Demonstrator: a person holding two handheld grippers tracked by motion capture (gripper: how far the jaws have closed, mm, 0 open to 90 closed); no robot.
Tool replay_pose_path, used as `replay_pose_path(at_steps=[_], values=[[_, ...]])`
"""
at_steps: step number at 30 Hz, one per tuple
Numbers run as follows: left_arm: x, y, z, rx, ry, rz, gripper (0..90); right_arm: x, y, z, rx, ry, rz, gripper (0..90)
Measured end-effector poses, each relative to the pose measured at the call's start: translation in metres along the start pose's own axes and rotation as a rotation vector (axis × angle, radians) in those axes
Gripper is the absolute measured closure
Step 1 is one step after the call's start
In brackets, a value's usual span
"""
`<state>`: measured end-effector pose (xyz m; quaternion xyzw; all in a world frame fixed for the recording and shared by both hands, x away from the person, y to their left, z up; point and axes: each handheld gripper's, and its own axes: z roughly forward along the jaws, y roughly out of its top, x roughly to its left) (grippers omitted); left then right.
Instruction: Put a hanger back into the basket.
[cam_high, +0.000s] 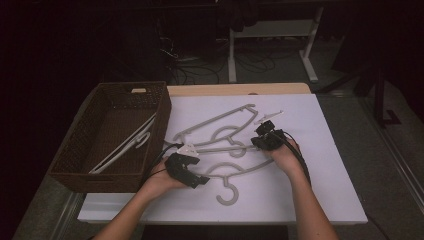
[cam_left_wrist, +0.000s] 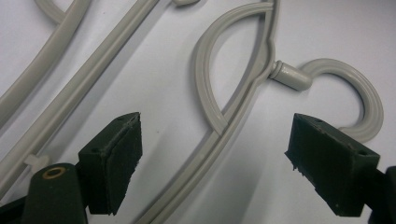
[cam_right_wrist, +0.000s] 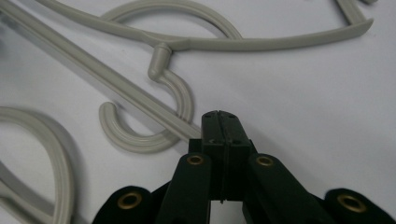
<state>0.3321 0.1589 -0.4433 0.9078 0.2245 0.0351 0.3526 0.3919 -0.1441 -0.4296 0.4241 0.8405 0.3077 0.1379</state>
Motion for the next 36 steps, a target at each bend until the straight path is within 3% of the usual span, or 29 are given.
replay_pose_path(at_steps=[9,16,32,36], values=[[-0.001,0.0,0.002,0.023,0.012,0.021,18.5,-0.003,-0.002,0.01,0.04,-0.009,0.007,89.3],[-0.003,-0.001,0.005,0.05,0.011,0.065,24.3,-0.003,-0.001,0.012,0.052,-0.01,0.011,89.5],[-0.004,0.004,0.01,0.081,0.027,0.19,65.7,-0.003,0.0,0.015,0.073,0.005,0.018,89.8],[-0.005,0.005,0.011,0.082,0.025,0.212,68.0,-0.003,0.001,0.015,0.074,0.005,0.017,89.8]])
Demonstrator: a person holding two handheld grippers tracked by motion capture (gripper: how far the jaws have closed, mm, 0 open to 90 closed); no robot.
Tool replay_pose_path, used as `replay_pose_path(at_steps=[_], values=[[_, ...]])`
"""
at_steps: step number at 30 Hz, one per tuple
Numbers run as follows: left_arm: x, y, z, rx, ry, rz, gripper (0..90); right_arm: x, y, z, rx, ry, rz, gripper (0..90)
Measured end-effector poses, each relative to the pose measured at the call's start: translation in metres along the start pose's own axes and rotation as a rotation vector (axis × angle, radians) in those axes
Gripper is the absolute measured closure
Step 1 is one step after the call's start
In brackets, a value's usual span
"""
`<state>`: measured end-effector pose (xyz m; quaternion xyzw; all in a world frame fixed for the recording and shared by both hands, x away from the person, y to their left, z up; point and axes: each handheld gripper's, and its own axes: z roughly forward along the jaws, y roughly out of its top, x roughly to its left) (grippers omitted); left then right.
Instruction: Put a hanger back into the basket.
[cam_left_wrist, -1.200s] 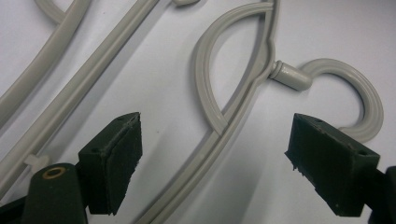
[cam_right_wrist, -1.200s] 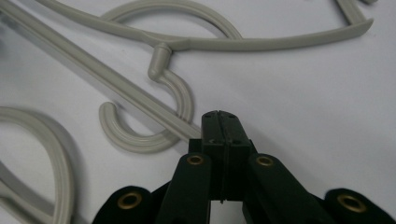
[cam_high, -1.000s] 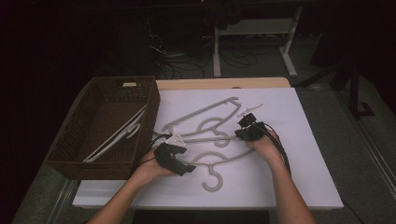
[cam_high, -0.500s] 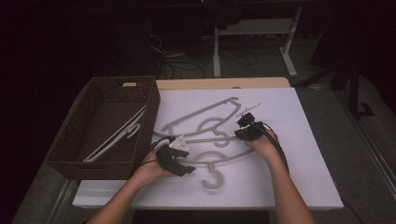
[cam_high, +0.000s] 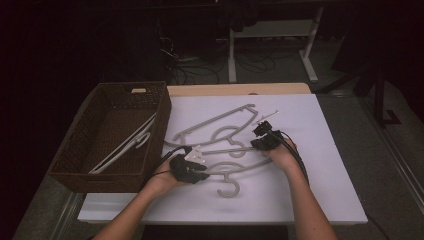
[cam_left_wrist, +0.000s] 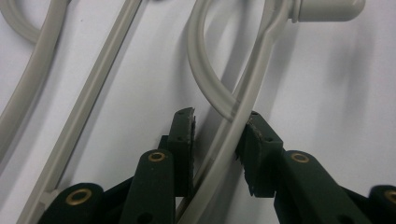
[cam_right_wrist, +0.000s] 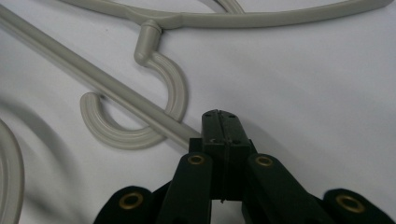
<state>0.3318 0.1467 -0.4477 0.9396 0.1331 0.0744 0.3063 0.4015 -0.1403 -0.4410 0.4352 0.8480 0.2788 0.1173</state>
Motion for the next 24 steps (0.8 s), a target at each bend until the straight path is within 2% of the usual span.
replay_pose_path(at_steps=[4,8,13,19,20,22,23,24], values=[[-0.003,0.004,-0.002,0.022,0.006,0.057,70.6,-0.001,0.001,-0.001,0.005,0.005,-0.004,89.7],[-0.004,0.005,-0.003,0.018,-0.008,0.065,72.0,-0.002,0.002,-0.001,0.018,0.015,-0.009,89.6],[-0.007,0.008,-0.001,0.048,-0.024,0.084,73.9,-0.002,0.005,-0.002,0.021,0.019,-0.021,89.4],[-0.008,0.012,-0.002,0.015,-0.07,0.063,77.6,-0.004,0.008,-0.011,-0.019,0.037,-0.009,89.0],[-0.008,0.013,-0.001,0.012,-0.085,0.063,78.8,-0.005,0.008,-0.015,-0.034,0.044,-0.004,86.7],[-0.008,0.013,-0.001,0.012,-0.085,0.063,80.4,-0.006,0.009,-0.018,-0.046,0.048,0.001,86.7],[-0.009,0.014,-0.001,0.007,-0.093,0.049,80.4,-0.006,0.009,-0.018,-0.046,0.048,0.001,85.1],[-0.008,0.014,-0.001,0.007,-0.097,0.047,81.1,-0.007,0.011,-0.03,-0.08,0.049,0.003,78.9]])
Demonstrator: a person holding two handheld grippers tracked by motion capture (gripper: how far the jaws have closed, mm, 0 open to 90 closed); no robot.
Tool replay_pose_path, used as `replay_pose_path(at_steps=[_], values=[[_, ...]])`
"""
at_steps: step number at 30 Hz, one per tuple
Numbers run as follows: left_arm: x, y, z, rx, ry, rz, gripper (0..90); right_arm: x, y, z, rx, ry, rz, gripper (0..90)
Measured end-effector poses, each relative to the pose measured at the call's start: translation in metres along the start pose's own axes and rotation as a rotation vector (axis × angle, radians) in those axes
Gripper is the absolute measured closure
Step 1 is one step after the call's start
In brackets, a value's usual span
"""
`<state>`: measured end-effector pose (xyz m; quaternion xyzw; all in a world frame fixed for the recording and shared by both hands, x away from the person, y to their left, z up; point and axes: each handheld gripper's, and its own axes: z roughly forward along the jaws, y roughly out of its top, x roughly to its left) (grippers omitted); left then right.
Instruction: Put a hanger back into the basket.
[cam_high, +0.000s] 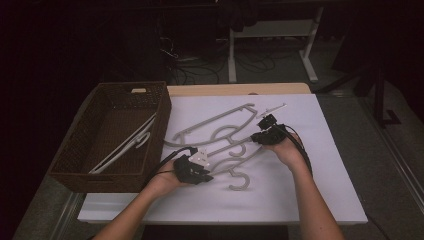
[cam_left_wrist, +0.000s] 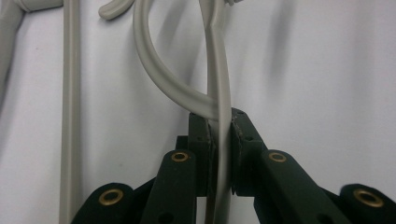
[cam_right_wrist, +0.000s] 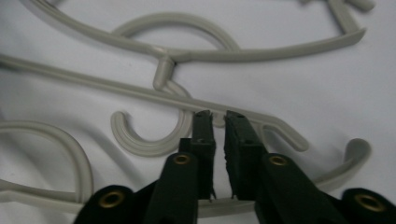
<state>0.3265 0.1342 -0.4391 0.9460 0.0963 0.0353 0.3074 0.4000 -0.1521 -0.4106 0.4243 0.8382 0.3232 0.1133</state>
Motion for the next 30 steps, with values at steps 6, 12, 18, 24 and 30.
replay_pose_path(at_steps=[6,12,18,24,30], values=[[0.002,0.0,-0.006,-0.035,-0.024,-0.036,81.3,-0.003,-0.001,-0.027,-0.064,0.002,0.008,58.5],[0.007,0.0,-0.015,-0.072,-0.042,-0.099,81.4,-0.01,-0.016,-0.057,-0.128,-0.029,0.025,44.1],[0.011,0.005,-0.025,-0.121,-0.048,-0.174,81.5,-0.014,-0.039,-0.077,-0.155,-0.032,0.026,34.1],[0.013,0.018,-0.042,-0.142,-0.031,-0.219,81.5,-0.011,-0.064,-0.078,-0.179,-0.011,0.046,25.1],[0.02,0.042,-0.077,-0.177,0.008,-0.24,81.5,-0.003,-0.083,-0.073,-0.188,-0.006,0.052,18.5]])
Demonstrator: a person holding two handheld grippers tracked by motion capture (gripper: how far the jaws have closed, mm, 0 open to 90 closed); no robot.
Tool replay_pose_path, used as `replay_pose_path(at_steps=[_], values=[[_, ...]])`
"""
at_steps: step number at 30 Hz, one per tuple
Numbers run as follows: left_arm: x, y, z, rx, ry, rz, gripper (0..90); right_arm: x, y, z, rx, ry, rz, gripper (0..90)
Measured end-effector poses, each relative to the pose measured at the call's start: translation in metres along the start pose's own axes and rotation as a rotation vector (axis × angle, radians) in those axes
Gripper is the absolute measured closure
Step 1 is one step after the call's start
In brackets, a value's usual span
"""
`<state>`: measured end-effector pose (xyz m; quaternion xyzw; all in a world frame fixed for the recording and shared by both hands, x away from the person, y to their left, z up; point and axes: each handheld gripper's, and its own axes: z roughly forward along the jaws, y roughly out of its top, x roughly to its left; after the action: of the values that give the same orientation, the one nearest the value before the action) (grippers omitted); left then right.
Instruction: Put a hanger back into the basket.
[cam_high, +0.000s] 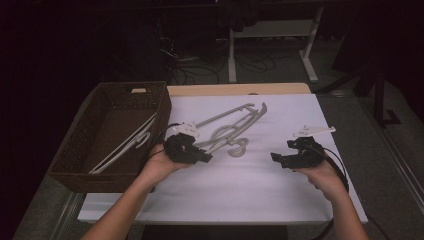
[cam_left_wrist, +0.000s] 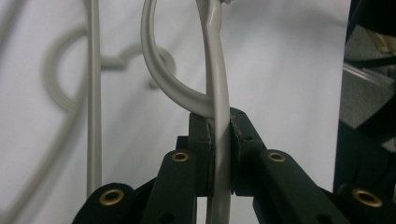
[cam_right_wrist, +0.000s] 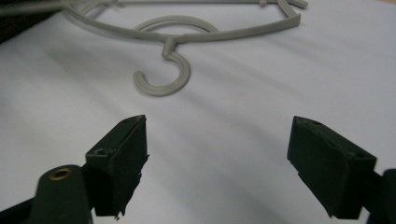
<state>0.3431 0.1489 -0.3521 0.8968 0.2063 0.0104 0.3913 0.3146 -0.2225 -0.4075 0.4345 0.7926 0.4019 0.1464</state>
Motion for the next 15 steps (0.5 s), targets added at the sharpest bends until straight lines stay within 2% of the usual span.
replay_pose_path(at_steps=[3,8,11,15], values=[[0.002,0.015,-0.018,-0.019,0.02,0.002,81.5,0.005,-0.01,0.002,-0.011,0.011,0.011,15.8],[0.01,0.033,-0.051,-0.041,0.047,0.003,81.5,0.014,-0.02,0.004,-0.018,-0.002,-0.024,13.1],[0.017,0.04,-0.073,-0.058,0.055,0.001,81.5,0.017,-0.022,0.006,-0.028,0.0,-0.031,9.7],[0.027,0.042,-0.102,-0.075,0.089,-0.013,81.5,0.02,-0.023,0.012,-0.023,-0.002,-0.049,2.4]])
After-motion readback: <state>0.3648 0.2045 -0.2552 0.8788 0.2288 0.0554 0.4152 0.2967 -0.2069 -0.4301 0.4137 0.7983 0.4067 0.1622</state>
